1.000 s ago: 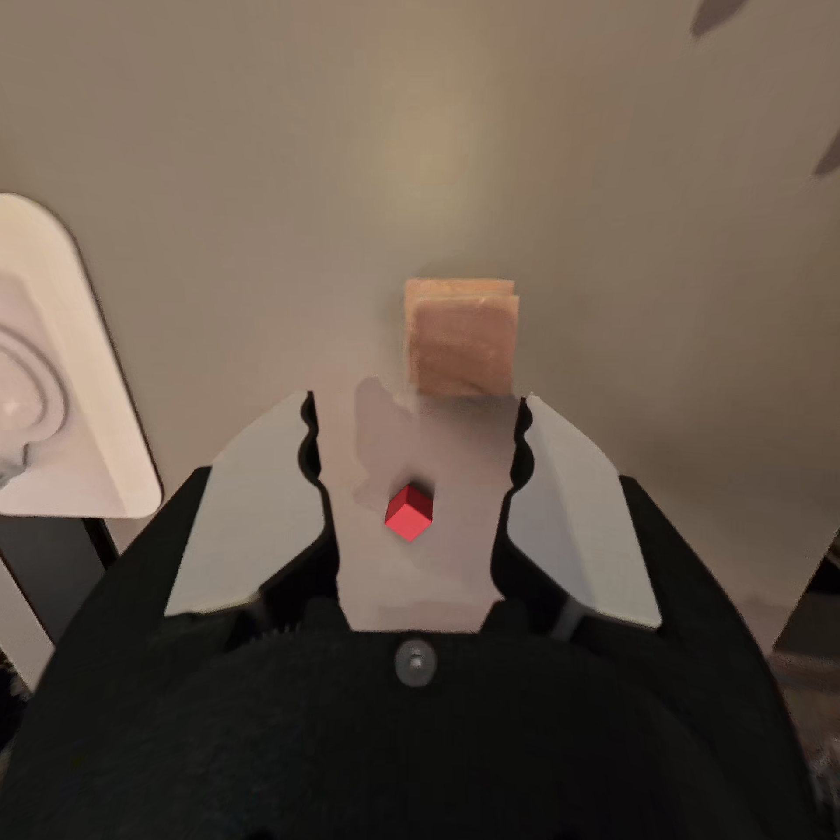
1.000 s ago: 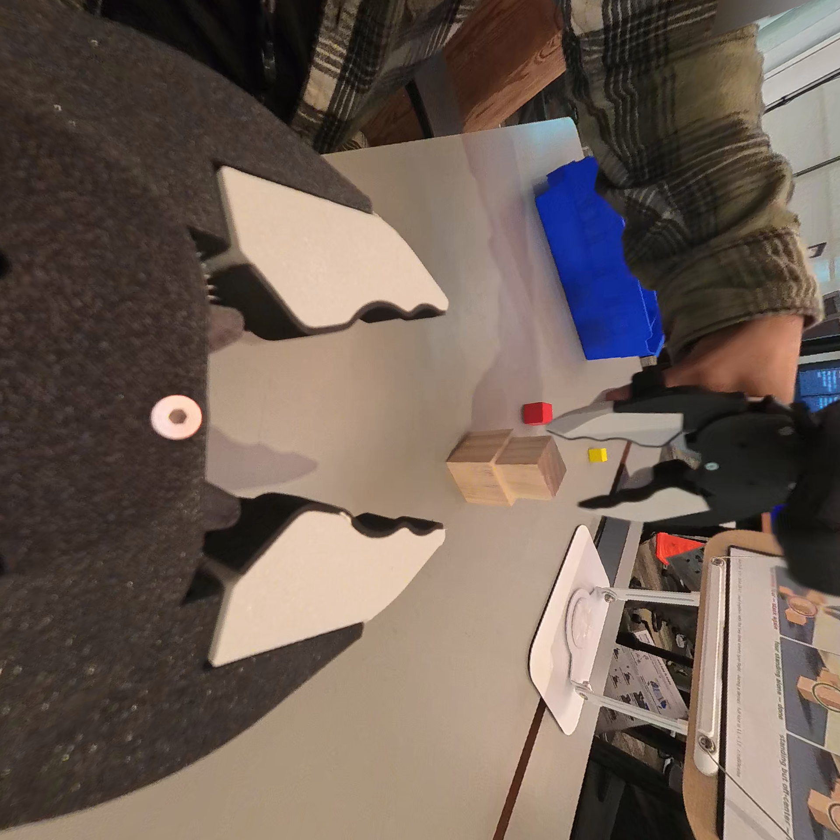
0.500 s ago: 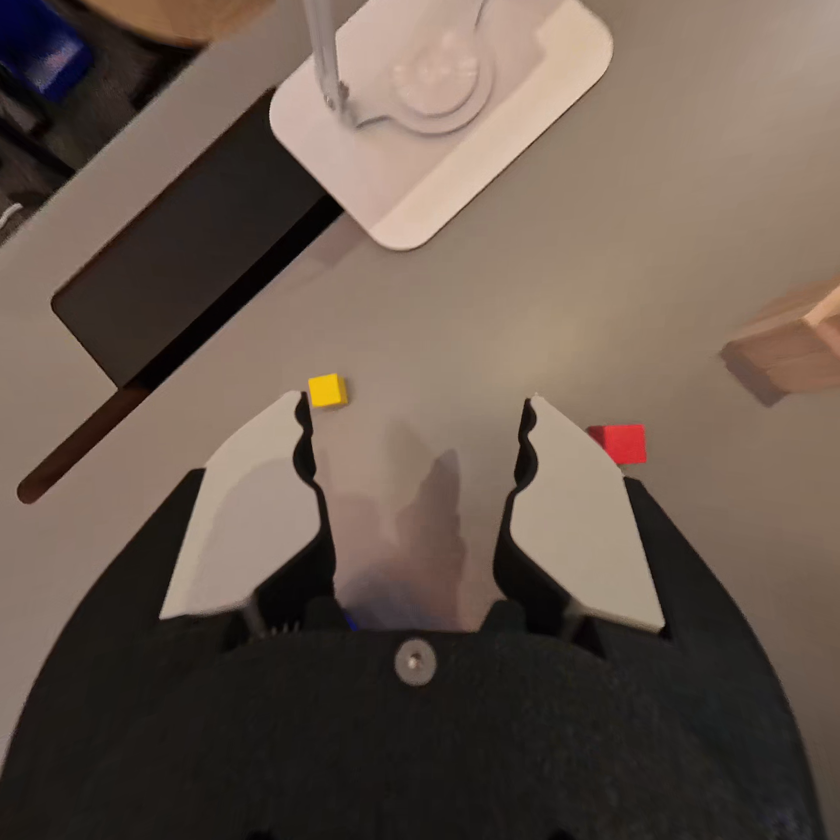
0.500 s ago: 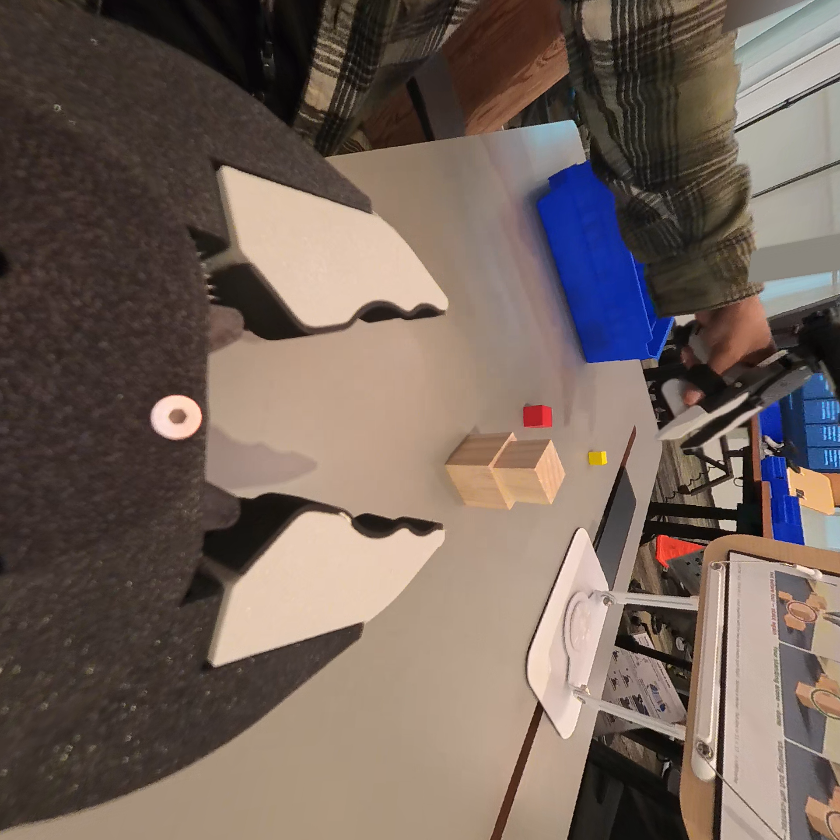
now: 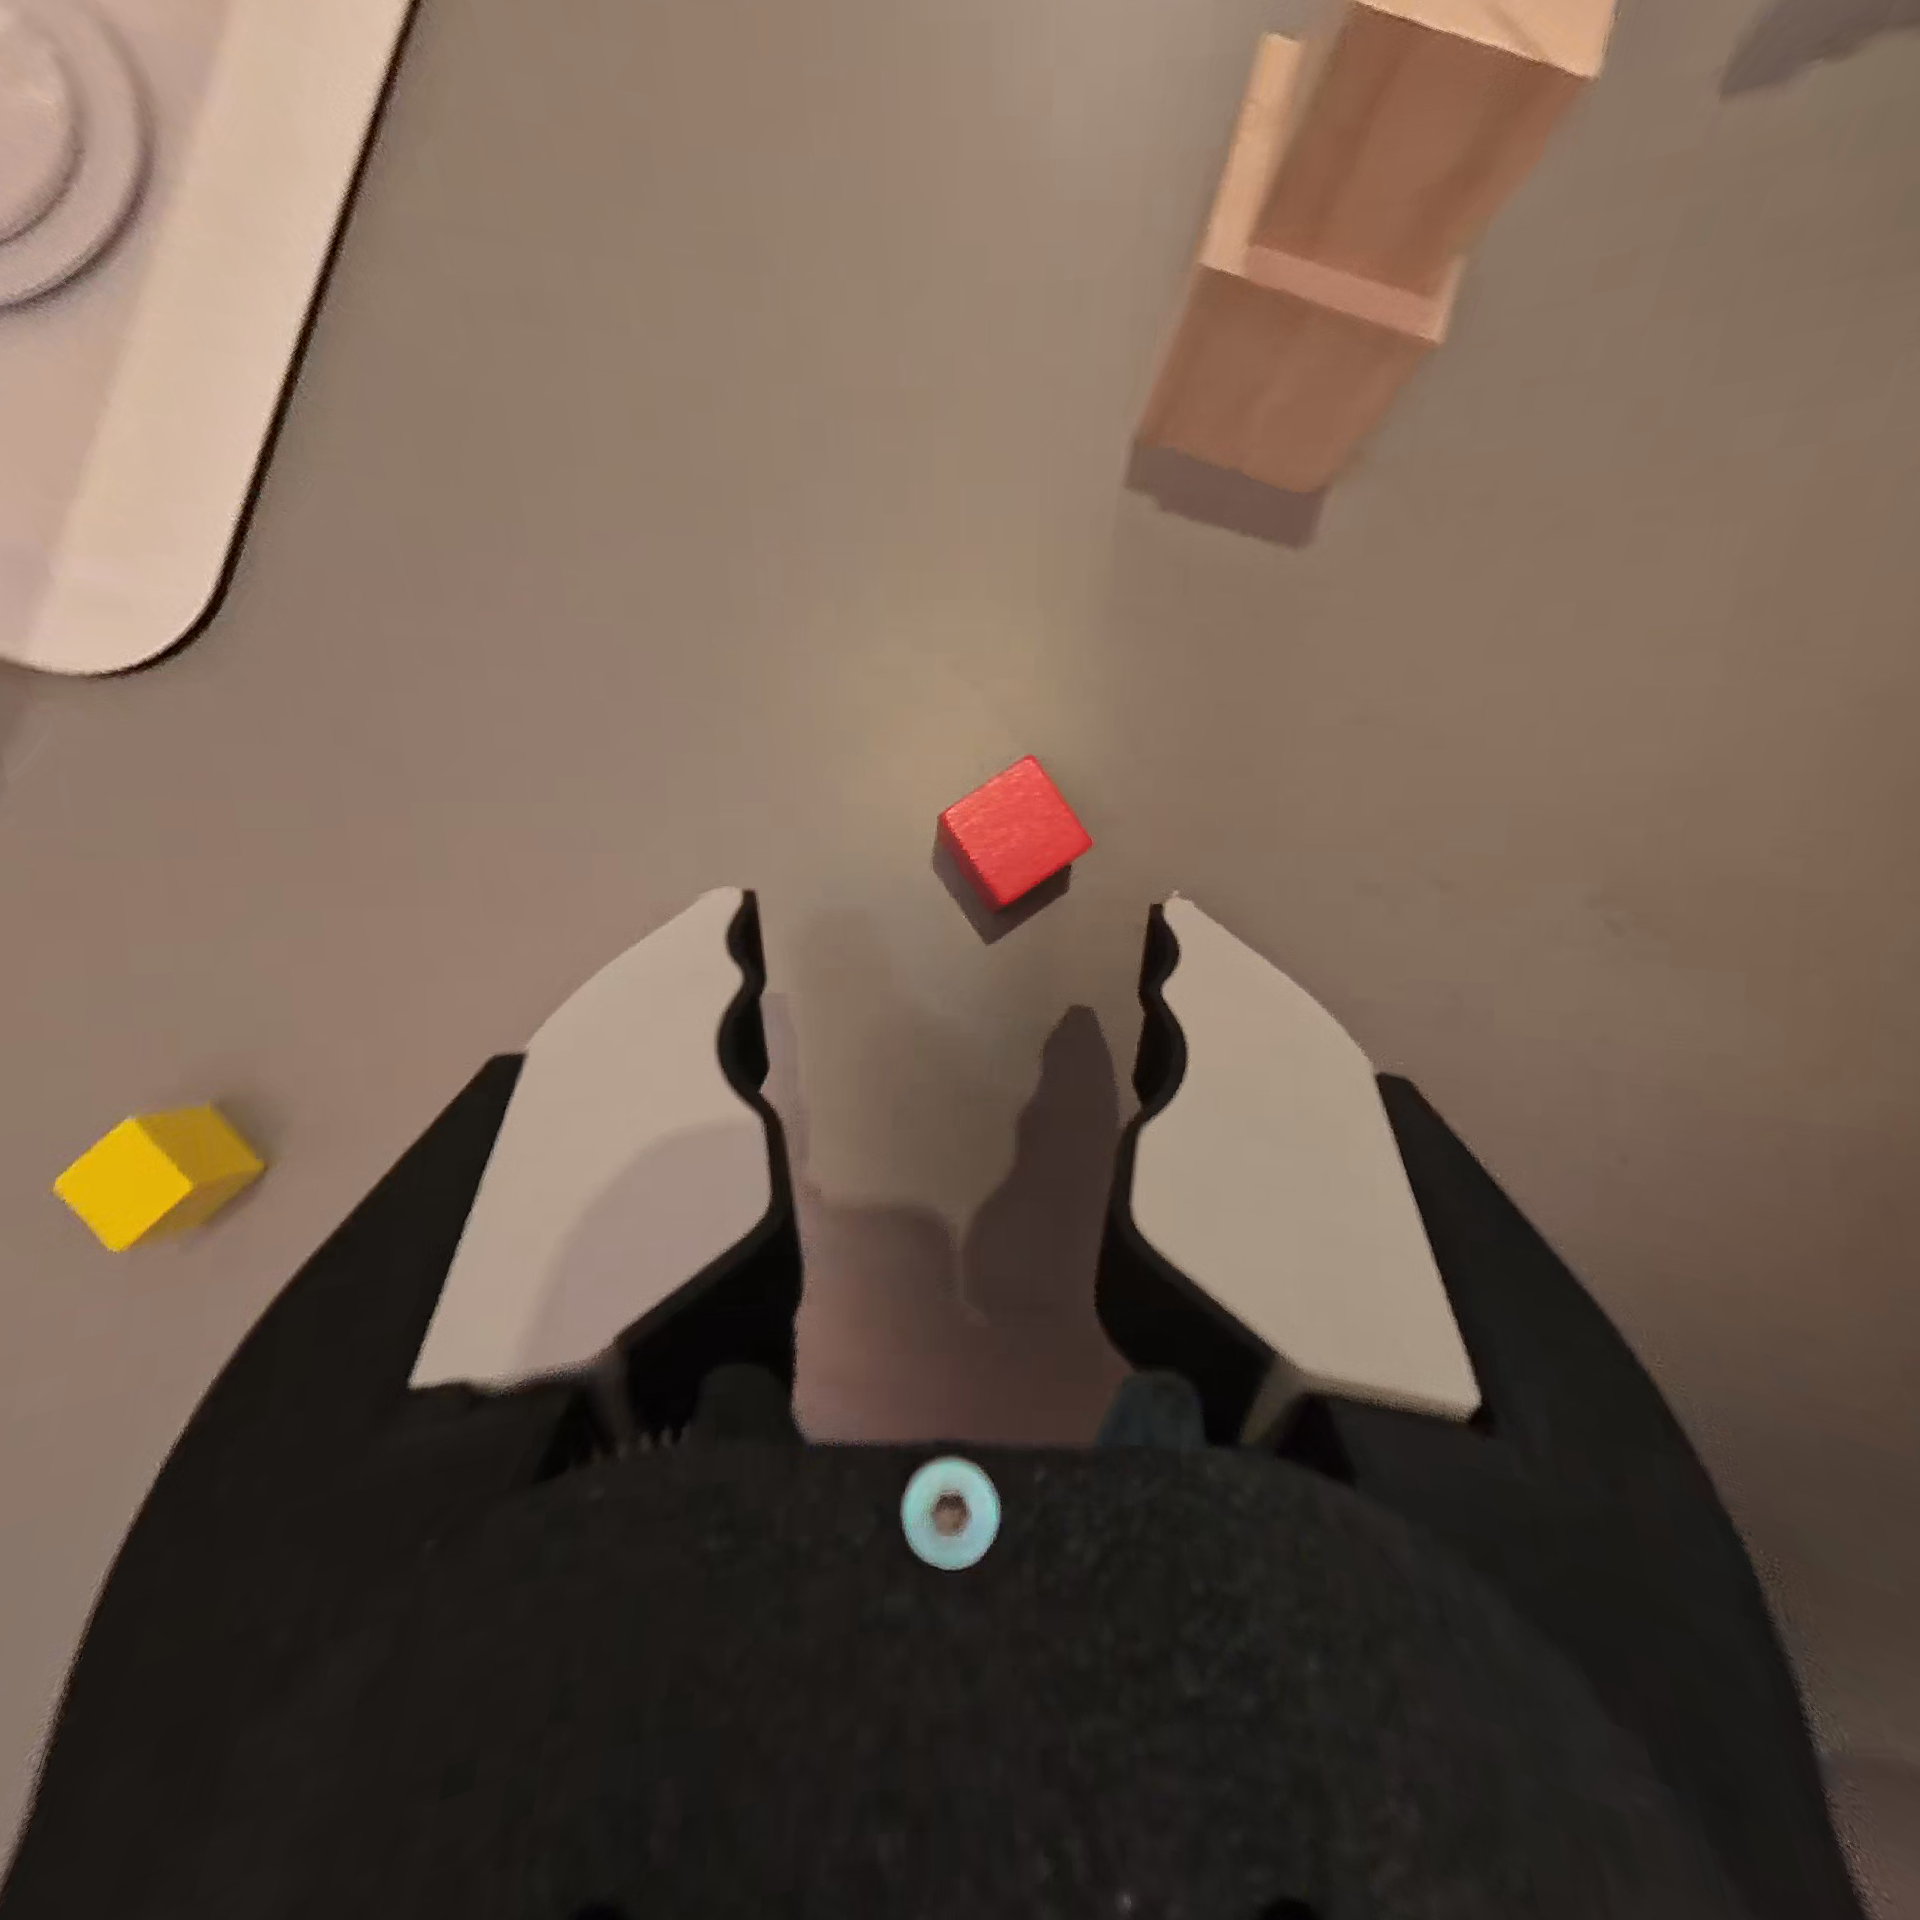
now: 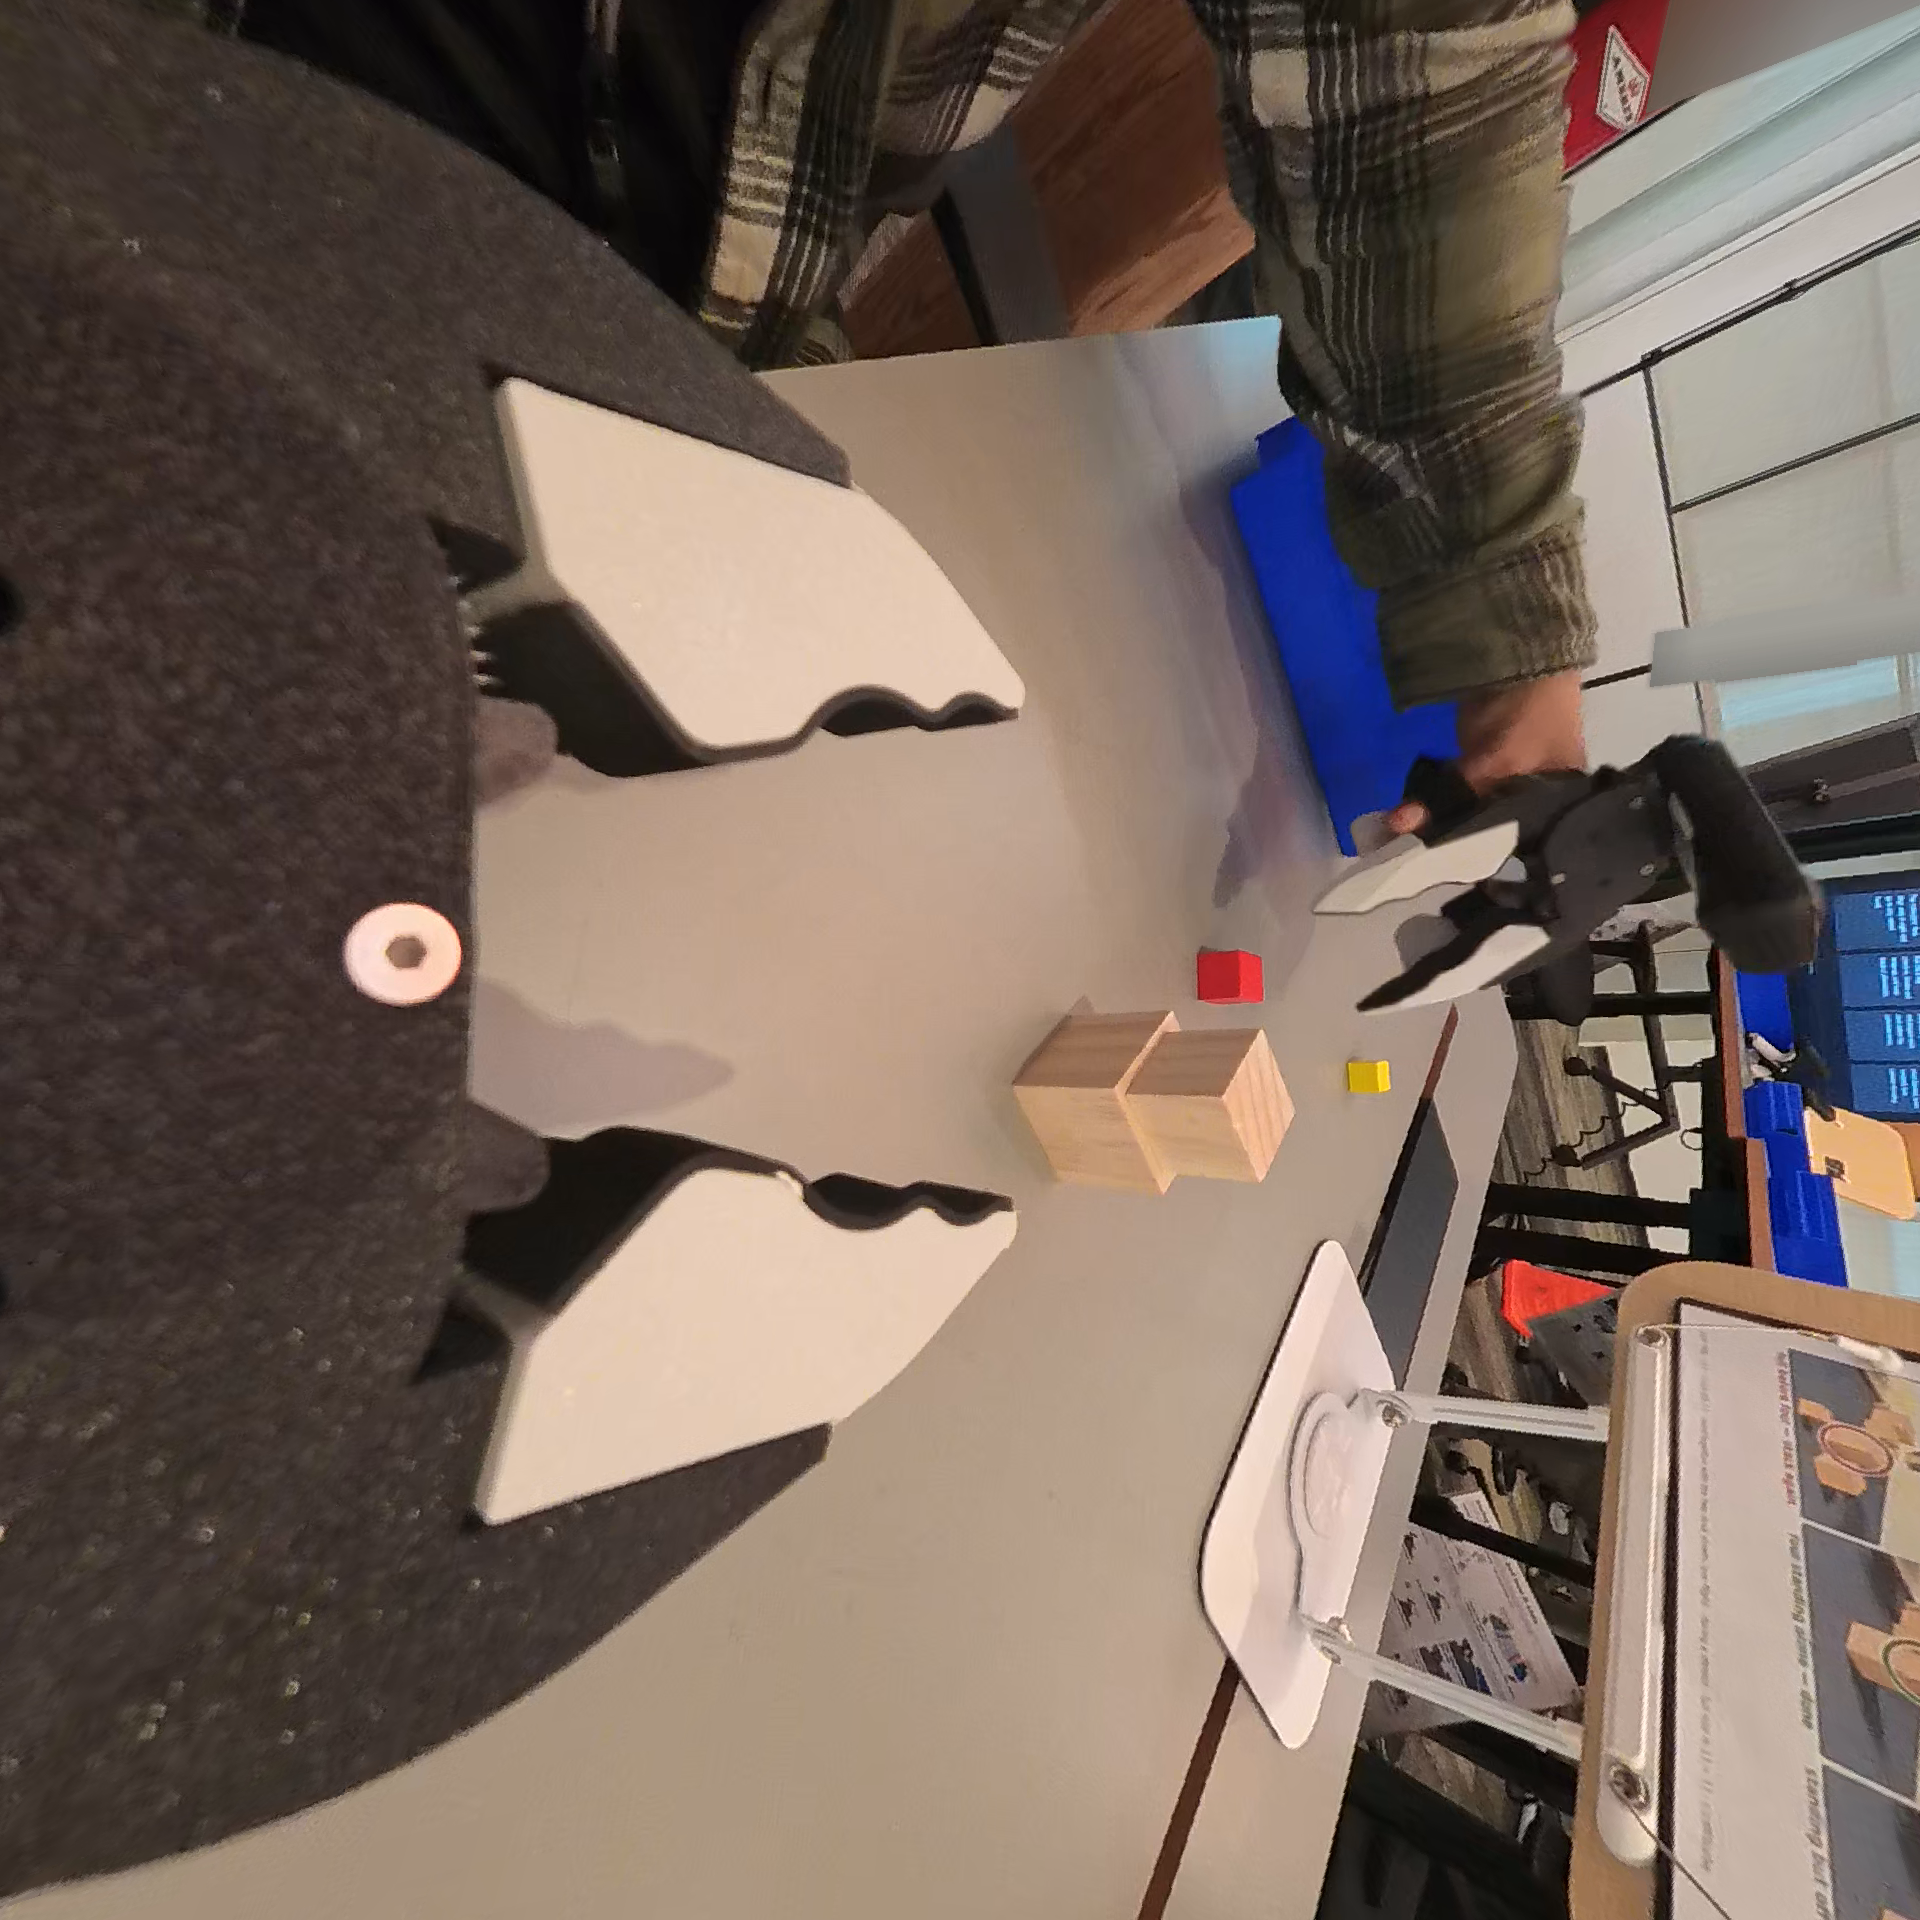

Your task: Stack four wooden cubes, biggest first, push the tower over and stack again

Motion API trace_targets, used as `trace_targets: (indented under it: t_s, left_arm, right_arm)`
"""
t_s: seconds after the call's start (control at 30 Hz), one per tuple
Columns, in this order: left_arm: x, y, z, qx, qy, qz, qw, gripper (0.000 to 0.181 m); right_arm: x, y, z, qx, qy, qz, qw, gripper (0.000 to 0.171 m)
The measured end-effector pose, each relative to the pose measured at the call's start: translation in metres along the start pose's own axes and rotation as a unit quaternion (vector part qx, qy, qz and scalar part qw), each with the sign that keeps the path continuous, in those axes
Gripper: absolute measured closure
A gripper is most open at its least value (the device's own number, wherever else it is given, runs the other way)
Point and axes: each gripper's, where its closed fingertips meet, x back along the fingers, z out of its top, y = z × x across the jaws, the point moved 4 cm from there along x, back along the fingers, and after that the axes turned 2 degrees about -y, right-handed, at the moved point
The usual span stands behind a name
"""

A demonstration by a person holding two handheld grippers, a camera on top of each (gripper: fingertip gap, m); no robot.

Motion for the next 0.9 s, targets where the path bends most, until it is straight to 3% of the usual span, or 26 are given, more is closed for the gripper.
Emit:
trace_targets:
  t_s: [0.03, 0.2, 0.43, 0.57, 0.9]
  left_arm:
    - [-0.001, 0.002, 0.0, -0.015, -0.004, -0.01, 1.0, 0.115]
    - [0.007, 0.014, 0.014, -0.152, -0.105, -0.018, 0.983, 0.125]
    - [0.002, 0.022, 0.035, -0.319, -0.266, -0.021, 0.909, 0.124]
    - [-0.008, 0.016, 0.026, -0.361, -0.328, -0.014, 0.873, 0.124]
    - [-0.03, 0.025, 0.026, -0.381, -0.368, -0.042, 0.847, 0.132]
  right_arm:
    - [0.001, -0.001, 0.001, 0.002, 0.001, 0.0, 1.0, 0.088]
    - [0.001, -0.002, 0.003, 0.009, 0.003, -0.002, 1.0, 0.088]
    - [0.0, -0.004, 0.003, 0.02, -0.006, -0.004, 1.0, 0.086]
    - [0.004, -0.004, 0.004, 0.022, -0.002, -0.01, 1.0, 0.086]
    - [0.006, -0.005, 0.002, 0.02, -0.004, -0.013, 1.0, 0.086]
